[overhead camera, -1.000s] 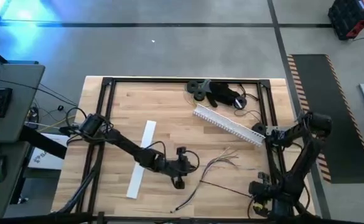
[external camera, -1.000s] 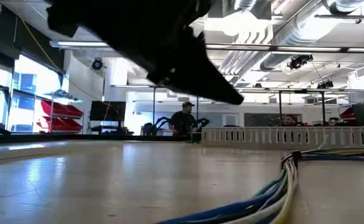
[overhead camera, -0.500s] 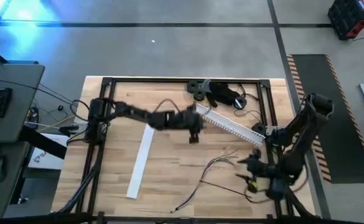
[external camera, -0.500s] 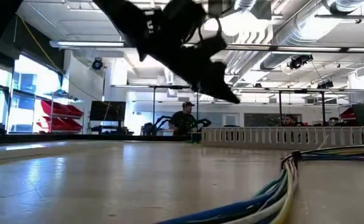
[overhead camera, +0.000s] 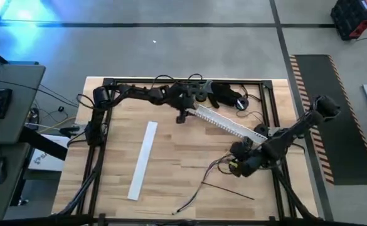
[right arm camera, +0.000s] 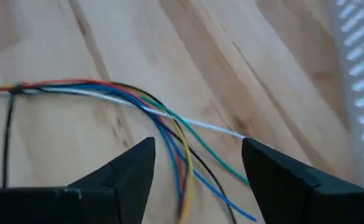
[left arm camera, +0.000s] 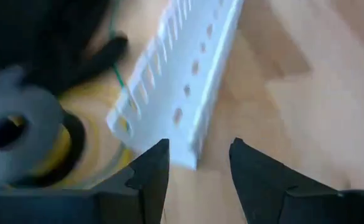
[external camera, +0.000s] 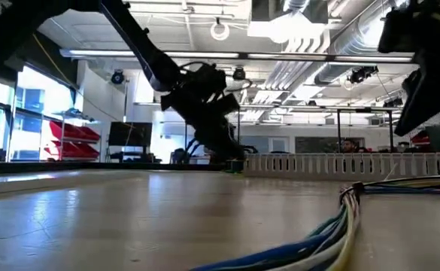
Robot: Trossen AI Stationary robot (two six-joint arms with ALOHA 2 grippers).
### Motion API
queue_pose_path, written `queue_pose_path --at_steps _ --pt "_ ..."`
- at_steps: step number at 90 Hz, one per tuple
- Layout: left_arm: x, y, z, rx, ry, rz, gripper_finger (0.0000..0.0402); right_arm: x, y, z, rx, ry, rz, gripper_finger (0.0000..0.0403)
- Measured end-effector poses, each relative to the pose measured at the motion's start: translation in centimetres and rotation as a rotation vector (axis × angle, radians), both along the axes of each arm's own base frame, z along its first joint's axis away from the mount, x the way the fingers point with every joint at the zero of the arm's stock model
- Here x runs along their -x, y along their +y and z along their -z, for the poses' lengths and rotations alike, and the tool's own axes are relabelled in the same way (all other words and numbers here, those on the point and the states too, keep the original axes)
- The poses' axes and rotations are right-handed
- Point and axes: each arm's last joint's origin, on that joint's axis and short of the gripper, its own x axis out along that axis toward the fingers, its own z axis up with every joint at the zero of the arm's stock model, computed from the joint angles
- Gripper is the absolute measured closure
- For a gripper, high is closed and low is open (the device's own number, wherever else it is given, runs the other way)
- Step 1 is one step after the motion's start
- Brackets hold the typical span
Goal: Ziptie cables
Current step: Put the zip tied cable wires to the white cable duct
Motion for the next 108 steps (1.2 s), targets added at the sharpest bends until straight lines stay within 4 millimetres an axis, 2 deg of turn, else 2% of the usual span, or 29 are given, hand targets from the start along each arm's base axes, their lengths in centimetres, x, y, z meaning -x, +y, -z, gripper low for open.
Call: queue_pose_path --at_steps 20,47,66,80,94,108 --pt "-0.7 -1.2 -0.2 -0.031 -0.008 0.007 0.0281 -1.0 0.4 -0.6 -0.018 -0.122 -0.002 0.0179" --pt "-1.4 -3.5 0.0 -0.009 0.019 -0.007 0.0392 -0.8 2.6 -1.5 -0.047 -0.294 -0.014 0.0179" --pt "-1.7 -6.2 0.2 0.107 0.101 -0.055 0.04 -0.1 3.5 -1.5 -0.03 -0.322 -0.029 0.018" --pt "-1.6 -9.4 0.1 0.126 0.215 -0.155 0.0401 0.0 3.7 -1.5 -0.035 -0.318 -0.046 0.018" --pt "0.0 -12.3 -0.5 0.119 0.262 -0.251 0.0401 0.0 3.7 -1.5 -0.035 -0.312 -0.059 0.018" --pt "3.5 -14.0 -1.5 0.13 0.301 -0.337 0.0401 0.1 3.9 -1.5 -0.058 -0.305 -0.077 0.0179"
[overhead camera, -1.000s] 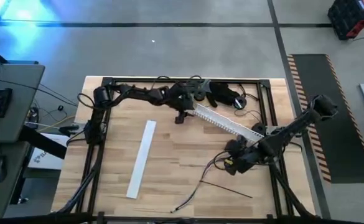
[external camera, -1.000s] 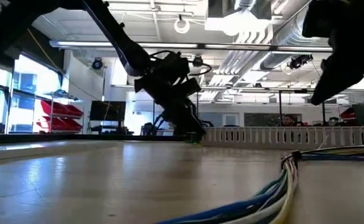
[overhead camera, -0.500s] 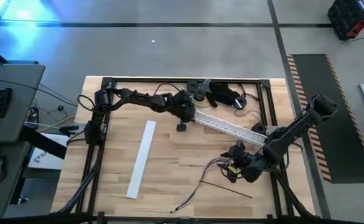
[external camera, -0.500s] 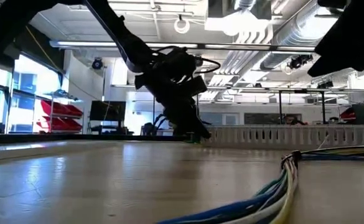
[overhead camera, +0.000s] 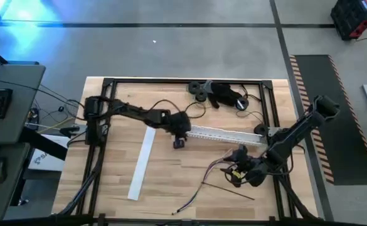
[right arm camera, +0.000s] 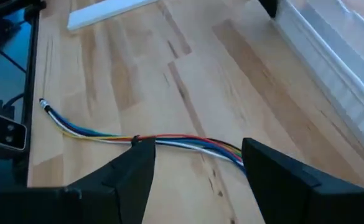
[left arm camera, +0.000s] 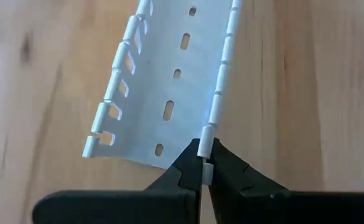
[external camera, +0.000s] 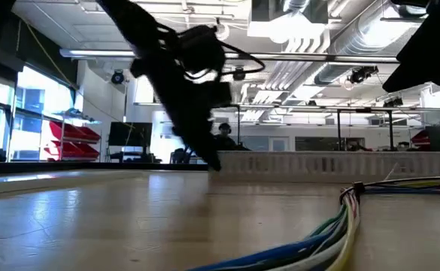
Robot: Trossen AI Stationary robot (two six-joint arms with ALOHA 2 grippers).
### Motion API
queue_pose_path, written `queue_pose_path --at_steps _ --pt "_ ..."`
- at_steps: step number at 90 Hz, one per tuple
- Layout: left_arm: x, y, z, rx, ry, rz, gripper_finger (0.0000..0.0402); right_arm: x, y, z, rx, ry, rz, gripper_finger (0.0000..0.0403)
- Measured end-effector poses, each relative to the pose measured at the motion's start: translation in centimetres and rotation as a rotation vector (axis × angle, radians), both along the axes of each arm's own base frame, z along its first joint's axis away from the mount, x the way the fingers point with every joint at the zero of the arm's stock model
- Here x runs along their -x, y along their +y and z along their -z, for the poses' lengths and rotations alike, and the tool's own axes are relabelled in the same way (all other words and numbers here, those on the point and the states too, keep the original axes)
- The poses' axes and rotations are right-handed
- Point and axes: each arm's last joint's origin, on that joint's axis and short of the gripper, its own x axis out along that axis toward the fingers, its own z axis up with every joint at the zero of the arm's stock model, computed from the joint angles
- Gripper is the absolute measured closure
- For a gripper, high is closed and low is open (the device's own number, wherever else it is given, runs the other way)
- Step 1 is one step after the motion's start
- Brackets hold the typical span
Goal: Ziptie cables
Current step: Put the zip tied cable wires to the white cable duct
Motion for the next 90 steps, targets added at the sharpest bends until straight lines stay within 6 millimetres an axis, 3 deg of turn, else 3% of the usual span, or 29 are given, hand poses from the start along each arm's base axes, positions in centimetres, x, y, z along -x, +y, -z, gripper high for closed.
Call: queue_pose_path --at_steps 20,33,49,65,79,90 --pt "5.2 -3.0 -0.2 0.059 0.037 0.034 0.0401 -0.2 0.4 -0.3 0.028 -0.021 -0.082 0.0179" --pt "7.1 -4.5 -0.2 0.063 0.03 0.022 0.0396 -1.4 0.2 0.6 0.143 0.026 -0.237 0.0179" --pt "7.5 -5.1 -1.5 0.076 -0.008 0.016 0.0347 -4.8 -0.8 3.4 0.202 0.096 -0.47 0.0179" --pt "8.4 -5.3 -3.4 0.129 -0.046 -0.041 0.0295 -6.8 -1.8 6.3 0.314 0.147 -0.718 0.0179" --pt "8.5 -7.7 -4.6 0.18 -0.131 0.014 0.0283 -8.1 -2.4 8.3 0.398 0.131 -0.856 0.0186" --pt "8.1 -10.2 -4.9 0.184 -0.215 0.064 0.0285 -9.3 -2.5 9.8 0.409 0.144 -0.87 0.0212"
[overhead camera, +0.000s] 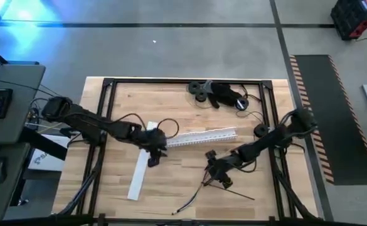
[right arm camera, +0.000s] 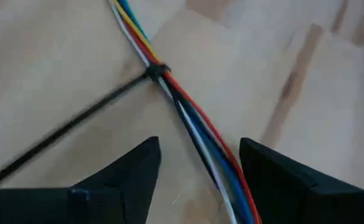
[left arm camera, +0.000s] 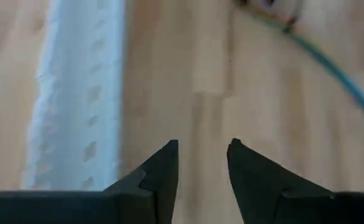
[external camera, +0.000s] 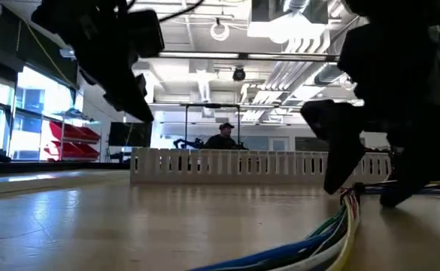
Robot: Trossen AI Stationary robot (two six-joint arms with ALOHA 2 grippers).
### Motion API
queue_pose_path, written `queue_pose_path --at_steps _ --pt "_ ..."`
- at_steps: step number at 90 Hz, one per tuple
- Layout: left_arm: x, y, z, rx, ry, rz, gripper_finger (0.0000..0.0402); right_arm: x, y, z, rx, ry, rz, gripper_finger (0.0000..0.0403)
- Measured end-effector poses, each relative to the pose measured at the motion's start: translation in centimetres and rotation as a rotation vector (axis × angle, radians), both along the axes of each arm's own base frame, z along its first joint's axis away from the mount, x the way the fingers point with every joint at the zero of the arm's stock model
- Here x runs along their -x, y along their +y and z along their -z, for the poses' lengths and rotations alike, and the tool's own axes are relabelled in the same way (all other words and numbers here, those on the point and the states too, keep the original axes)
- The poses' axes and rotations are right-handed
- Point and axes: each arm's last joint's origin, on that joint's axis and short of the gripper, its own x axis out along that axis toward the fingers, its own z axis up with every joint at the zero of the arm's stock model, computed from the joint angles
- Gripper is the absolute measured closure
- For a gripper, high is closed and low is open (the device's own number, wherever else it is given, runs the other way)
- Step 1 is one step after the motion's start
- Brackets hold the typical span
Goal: Ziptie cables
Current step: Put the zip tied cable wires to the white cable duct
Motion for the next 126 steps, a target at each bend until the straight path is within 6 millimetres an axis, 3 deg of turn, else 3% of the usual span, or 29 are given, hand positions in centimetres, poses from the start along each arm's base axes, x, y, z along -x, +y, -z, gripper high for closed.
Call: queue_pose_path --at_steps 9,22,27,53,72,92,108,126 --pt "-0.1 -2.1 -0.1 -0.016 -0.074 0.023 0.0287 -0.9 -0.2 0.5 -0.029 0.027 0.001 0.026" --pt "-0.3 -4.5 0.3 -0.044 -0.154 0.043 0.0287 -1.2 -0.5 0.5 -0.006 0.037 0.026 0.037" --pt "-0.6 -5.2 0.5 -0.055 -0.193 0.032 0.0287 -1.3 -0.6 0.2 -0.011 0.029 0.074 0.0391" --pt "-2.2 -7.4 4.7 -0.148 -0.234 -0.025 0.0282 -1.2 -1.3 -1.4 -0.132 0.028 0.37 0.0401" --pt "-3.0 -8.1 8.1 -0.168 -0.059 0.016 0.0246 -0.9 -1.5 -1.2 -0.143 0.073 0.414 0.0402" --pt "-2.6 -9.1 8.0 -0.25 0.091 0.016 0.0239 -0.8 -1.4 -1.2 -0.146 0.083 0.416 0.0402" --pt "-1.6 -9.2 8.4 -0.194 0.214 0.056 0.0278 -0.6 -1.1 -1.2 -0.142 0.095 0.412 0.0403" --pt "-0.8 -9.7 8.6 -0.18 0.261 0.106 0.0366 -0.4 -0.6 -1.3 -0.129 0.088 0.384 0.0391"
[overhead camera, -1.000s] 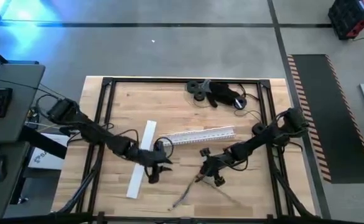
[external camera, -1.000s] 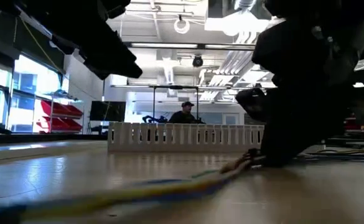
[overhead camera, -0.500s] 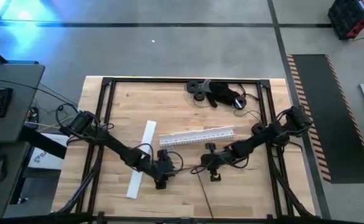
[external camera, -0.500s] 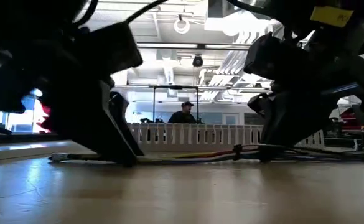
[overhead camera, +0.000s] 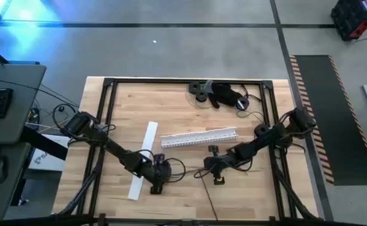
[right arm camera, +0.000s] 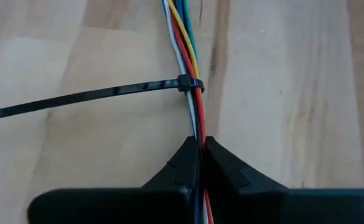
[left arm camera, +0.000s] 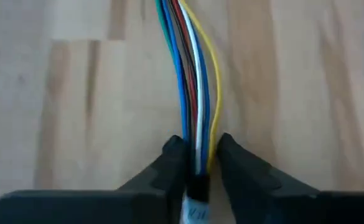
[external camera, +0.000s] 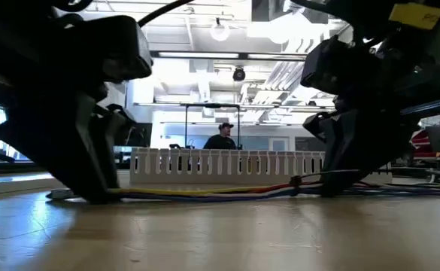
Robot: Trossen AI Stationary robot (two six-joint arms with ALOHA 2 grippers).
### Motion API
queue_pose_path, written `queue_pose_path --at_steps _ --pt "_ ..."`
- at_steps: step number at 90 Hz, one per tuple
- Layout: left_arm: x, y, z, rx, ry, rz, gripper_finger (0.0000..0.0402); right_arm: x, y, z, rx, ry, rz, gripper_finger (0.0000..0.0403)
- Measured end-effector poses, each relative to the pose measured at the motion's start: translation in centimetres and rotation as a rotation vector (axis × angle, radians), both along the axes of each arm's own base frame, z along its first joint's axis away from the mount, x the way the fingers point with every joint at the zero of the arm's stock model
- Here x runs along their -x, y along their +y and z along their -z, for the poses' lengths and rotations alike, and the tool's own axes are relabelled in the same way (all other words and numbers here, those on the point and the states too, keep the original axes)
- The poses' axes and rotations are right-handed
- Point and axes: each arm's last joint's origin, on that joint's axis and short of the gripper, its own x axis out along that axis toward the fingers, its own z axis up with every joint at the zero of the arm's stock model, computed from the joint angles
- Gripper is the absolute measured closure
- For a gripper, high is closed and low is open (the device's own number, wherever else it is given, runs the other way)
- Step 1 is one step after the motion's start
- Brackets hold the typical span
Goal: Ziptie cables
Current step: Put the zip tied cable wires to the white cable duct
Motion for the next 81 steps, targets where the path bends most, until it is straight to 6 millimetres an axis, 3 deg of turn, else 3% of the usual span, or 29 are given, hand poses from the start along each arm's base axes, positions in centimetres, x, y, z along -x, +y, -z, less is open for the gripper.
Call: queue_pose_path --at_steps 8,32,42,52,72,81 --pt "0.0 -0.1 0.0 0.005 -0.003 0.003 0.0393 0.2 0.0 -0.3 0.002 0.007 -0.029 0.0363" --pt "0.1 -0.2 0.0 -0.003 -0.011 0.005 0.0398 2.4 -0.5 -0.6 0.148 0.18 -0.04 0.0216" --pt "0.2 -0.4 -0.1 -0.02 -0.024 0.005 0.0399 3.5 -0.6 -0.1 0.182 0.298 -0.003 0.0193" --pt "0.6 -0.9 -0.3 -0.047 -0.051 0.011 0.04 4.0 -0.5 0.0 0.156 0.352 0.061 0.0217" --pt "2.2 -1.2 -2.8 -0.086 -0.105 0.011 0.0401 4.4 -0.2 0.1 0.118 0.392 0.034 0.0349" --pt "2.7 -1.3 -4.6 -0.099 -0.172 -0.017 0.0401 4.4 -0.2 0.1 0.114 0.399 0.032 0.0389"
